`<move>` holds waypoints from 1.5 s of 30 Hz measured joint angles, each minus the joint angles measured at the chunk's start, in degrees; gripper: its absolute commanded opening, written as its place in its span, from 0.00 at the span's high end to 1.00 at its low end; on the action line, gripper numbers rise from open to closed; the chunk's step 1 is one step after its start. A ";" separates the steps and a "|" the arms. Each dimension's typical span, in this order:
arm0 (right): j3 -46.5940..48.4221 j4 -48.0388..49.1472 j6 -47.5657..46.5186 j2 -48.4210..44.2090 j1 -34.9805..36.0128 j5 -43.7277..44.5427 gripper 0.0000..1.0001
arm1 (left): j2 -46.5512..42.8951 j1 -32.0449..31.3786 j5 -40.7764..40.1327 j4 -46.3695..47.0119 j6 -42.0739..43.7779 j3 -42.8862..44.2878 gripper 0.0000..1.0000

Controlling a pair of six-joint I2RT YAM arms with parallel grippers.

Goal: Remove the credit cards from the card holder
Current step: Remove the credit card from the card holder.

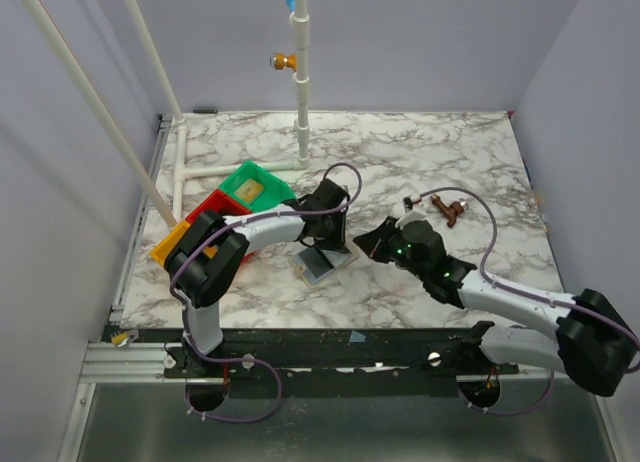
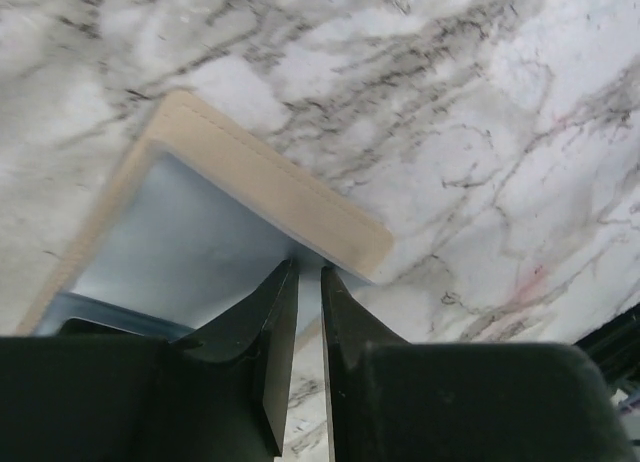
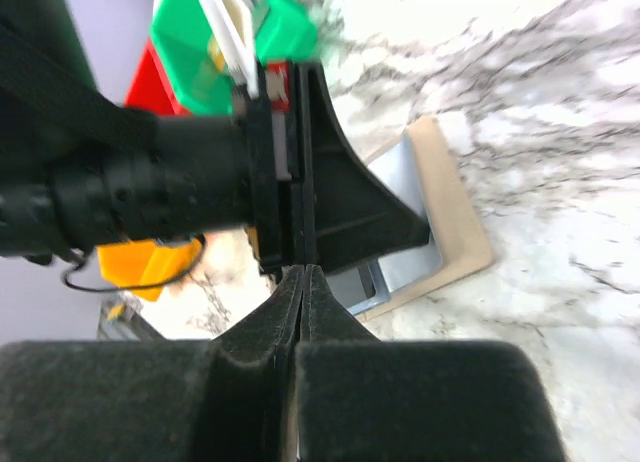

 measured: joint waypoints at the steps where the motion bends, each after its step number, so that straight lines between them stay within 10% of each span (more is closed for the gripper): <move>1: -0.20 -1.73 0.04 -2.51 -0.02 1.51 0.99 | 0.00 -0.52 0.31 0.09 -0.11 0.09 0.82; 14: 0.61 -15.85 -1.51 -16.59 -0.26 12.57 0.99 | -0.70 -7.67 2.97 3.28 -2.56 -4.20 0.83; 31: 14.16 -15.02 -11.15 6.23 -0.28 -2.29 0.56 | -26.43 -0.31 -5.14 -3.02 -4.63 -10.10 0.76; 45: 24.09 -14.32 -17.11 26.71 -0.28 -13.81 0.55 | -22.23 7.10 -6.14 -3.54 -4.76 -16.44 0.76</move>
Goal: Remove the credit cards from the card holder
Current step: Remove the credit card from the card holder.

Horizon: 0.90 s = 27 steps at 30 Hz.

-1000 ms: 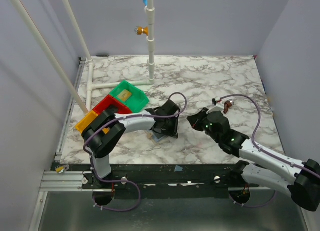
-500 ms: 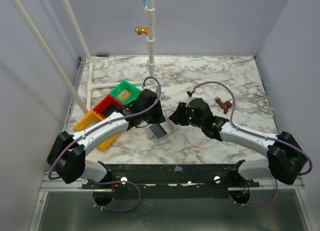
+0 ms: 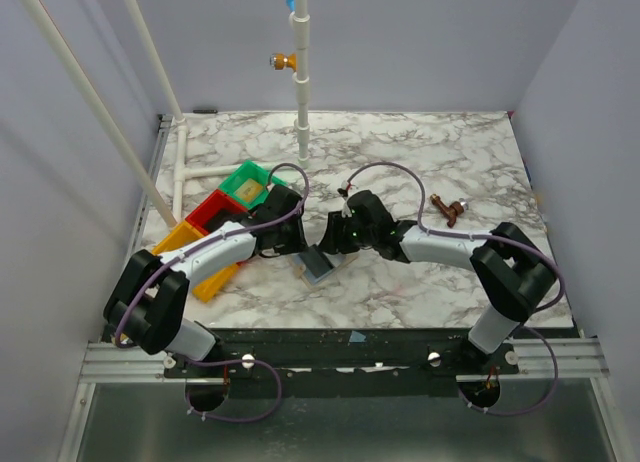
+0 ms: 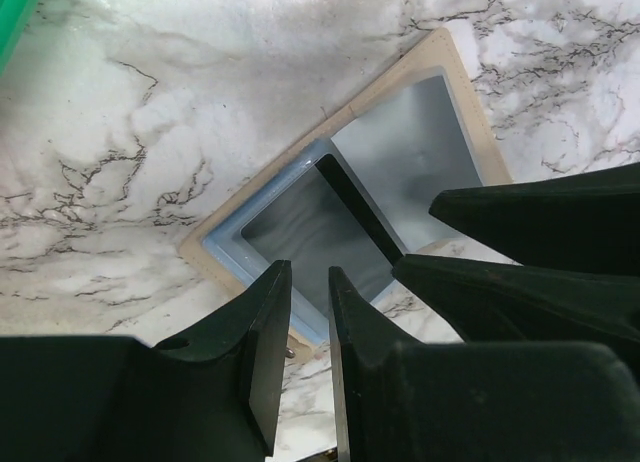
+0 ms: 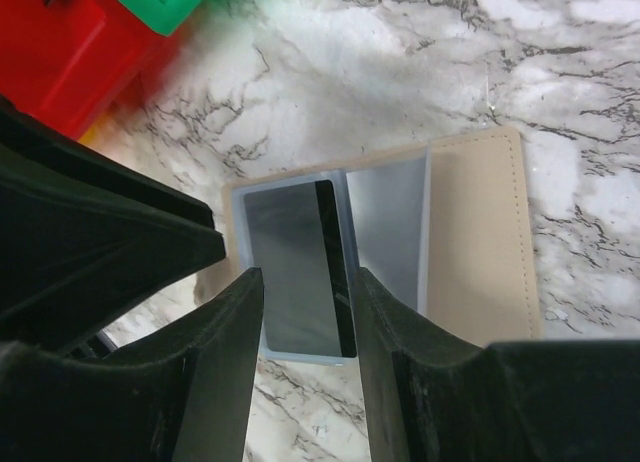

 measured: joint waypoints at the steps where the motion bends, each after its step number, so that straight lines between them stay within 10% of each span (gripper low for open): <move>1: 0.09 -0.02 -0.28 0.72 0.00 -0.44 0.55 | 0.04 0.15 -0.09 0.11 0.04 -0.04 0.76; 27: -3.65 0.35 0.07 2.25 0.44 -2.23 0.50 | 4.07 0.96 -3.43 2.54 0.31 -2.25 0.74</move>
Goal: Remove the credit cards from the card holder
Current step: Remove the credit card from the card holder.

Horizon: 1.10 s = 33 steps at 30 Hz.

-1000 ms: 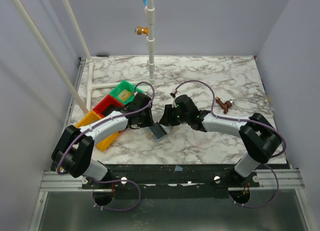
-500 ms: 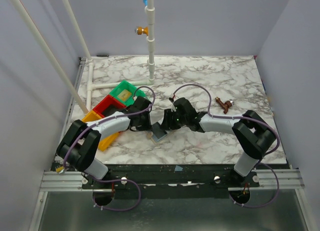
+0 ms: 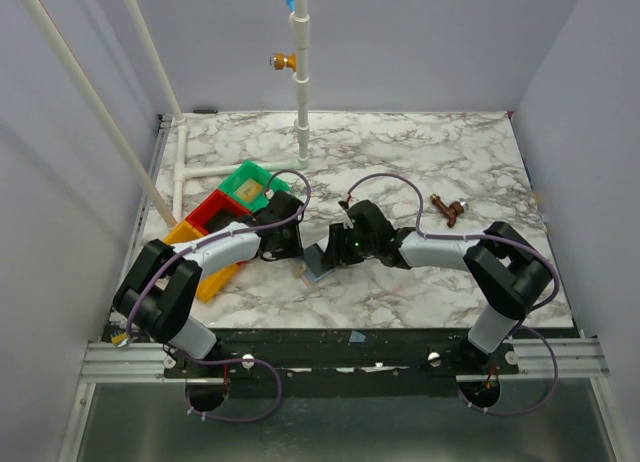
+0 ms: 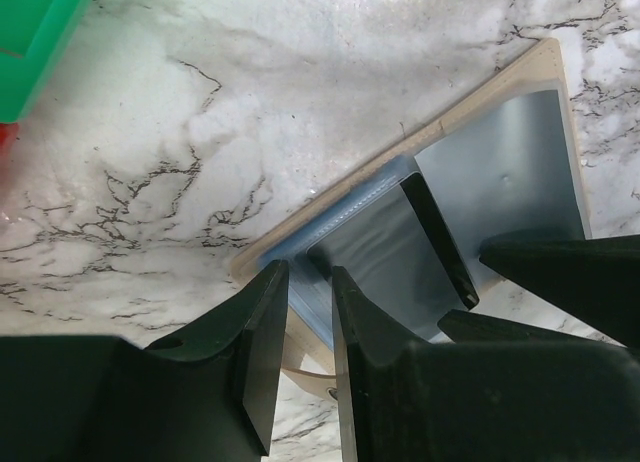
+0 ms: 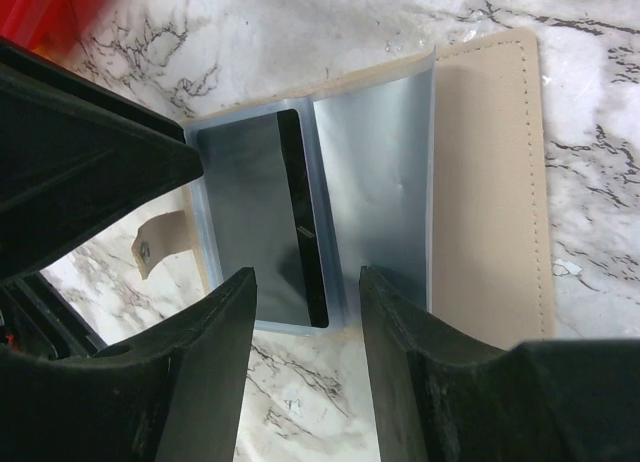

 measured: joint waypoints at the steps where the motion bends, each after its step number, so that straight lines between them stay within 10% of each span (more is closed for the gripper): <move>1: -0.02 0.00 0.09 0.00 0.00 0.00 0.51 | 0.00 0.02 -0.09 0.00 -0.02 0.00 0.74; 33: -6.25 0.92 11.85 -7.13 1.62 4.37 0.57 | -0.28 -2.54 2.60 0.28 2.89 3.26 0.79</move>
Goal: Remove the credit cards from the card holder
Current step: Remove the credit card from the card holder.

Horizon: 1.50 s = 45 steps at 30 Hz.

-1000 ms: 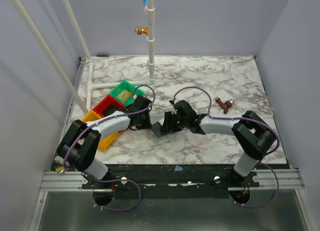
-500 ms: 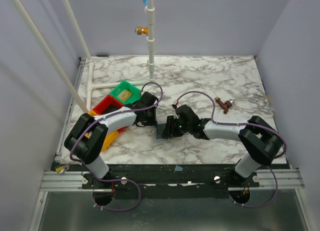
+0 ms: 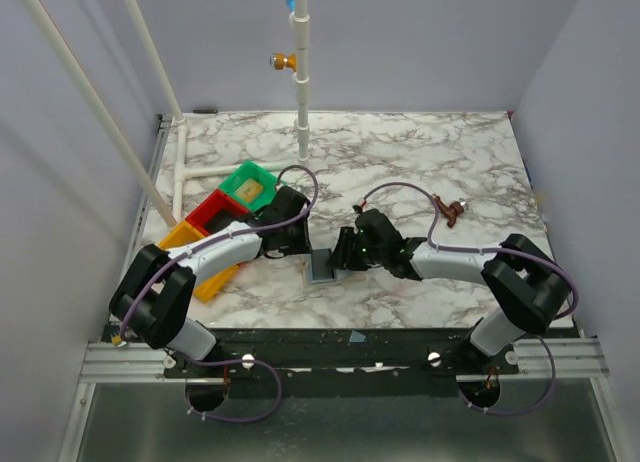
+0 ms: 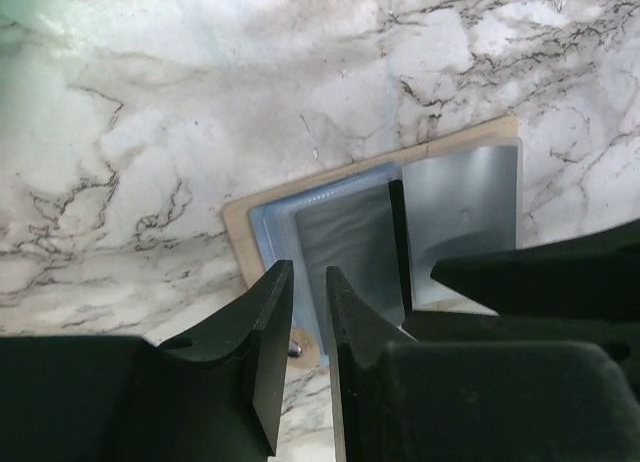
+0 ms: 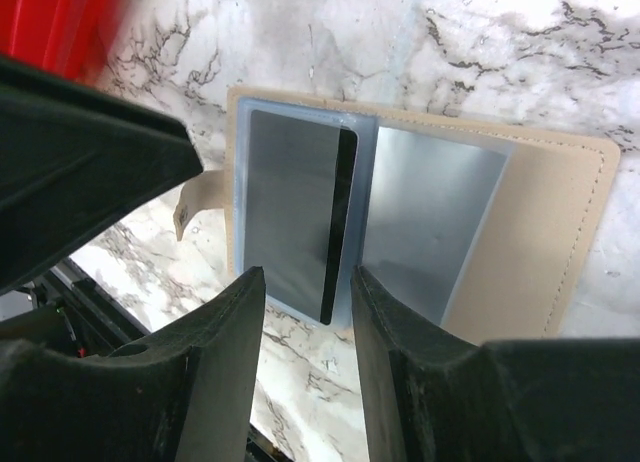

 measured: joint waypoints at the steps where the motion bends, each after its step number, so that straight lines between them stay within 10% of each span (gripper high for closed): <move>1: 0.00 0.37 0.22 0.26 -0.20 -0.02 0.57 | -1.05 -0.02 0.00 -0.13 0.00 -0.57 0.80; 45: -7.34 14.78 6.80 4.31 -6.64 -8.92 0.74 | 3.82 -1.20 3.54 3.72 -0.79 -2.73 1.00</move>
